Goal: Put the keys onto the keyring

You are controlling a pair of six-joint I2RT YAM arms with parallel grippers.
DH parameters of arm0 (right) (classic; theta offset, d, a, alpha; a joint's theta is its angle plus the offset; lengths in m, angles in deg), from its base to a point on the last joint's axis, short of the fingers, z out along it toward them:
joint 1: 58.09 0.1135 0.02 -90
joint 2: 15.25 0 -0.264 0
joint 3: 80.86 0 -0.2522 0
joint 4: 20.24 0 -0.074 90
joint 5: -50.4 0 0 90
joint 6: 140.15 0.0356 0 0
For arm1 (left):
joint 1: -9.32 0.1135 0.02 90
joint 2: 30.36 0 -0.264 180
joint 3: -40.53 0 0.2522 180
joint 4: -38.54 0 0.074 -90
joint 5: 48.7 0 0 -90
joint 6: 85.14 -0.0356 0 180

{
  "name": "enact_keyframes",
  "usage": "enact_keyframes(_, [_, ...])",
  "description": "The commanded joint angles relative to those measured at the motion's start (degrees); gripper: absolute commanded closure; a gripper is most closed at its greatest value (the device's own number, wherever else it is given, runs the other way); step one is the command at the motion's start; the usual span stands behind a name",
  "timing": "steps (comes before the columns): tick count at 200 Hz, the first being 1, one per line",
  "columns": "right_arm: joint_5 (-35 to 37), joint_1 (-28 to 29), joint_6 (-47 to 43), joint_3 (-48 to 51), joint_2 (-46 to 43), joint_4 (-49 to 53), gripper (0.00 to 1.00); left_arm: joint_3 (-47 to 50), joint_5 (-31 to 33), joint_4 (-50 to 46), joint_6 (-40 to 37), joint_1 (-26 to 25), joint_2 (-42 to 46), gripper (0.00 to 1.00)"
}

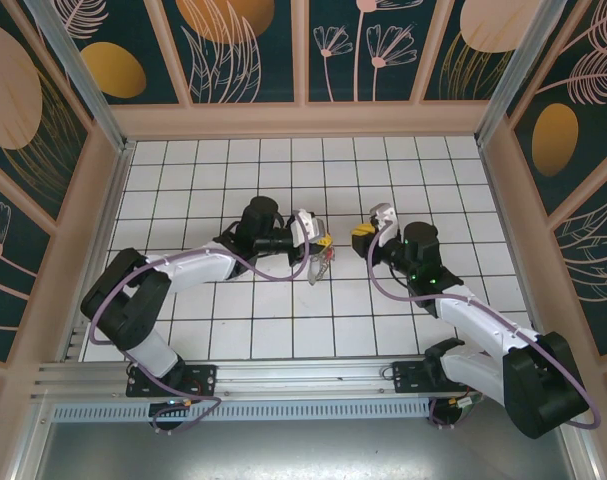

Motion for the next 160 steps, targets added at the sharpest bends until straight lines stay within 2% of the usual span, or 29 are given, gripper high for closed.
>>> enact_keyframes(1, [3.27, -0.8, 2.06, -0.5, -0.63, -0.06, 0.72, -3.73, 4.47, -11.88, -8.72, -0.02, 3.03, 1.0])
enact_keyframes(43, [1.99, -1.71, 3.52, -0.48, -0.34, -1.23, 0.7, -6.9, 10.36, -20.74, -13.8, 0.14, 4.11, 1.0])
enact_keyframes(87, [3.47, -2.29, 4.04, -0.47, -0.42, -0.7, 0.69, -15.83, 19.62, -37.94, -20.81, 0.12, 1.13, 1.0])
enact_keyframes(112, [5.45, -2.77, 4.37, -0.67, -0.9, 0.23, 0.69, -21.04, 16.8, -45.08, -23.21, 0.0, -3.23, 1.0])
enact_keyframes(160, [9.03, -5.15, 7.54, 0.42, -3.44, 2.17, 0.67, -22.71, 8.49, -40.38, -21.63, -2.87, -9.73, 1.0])
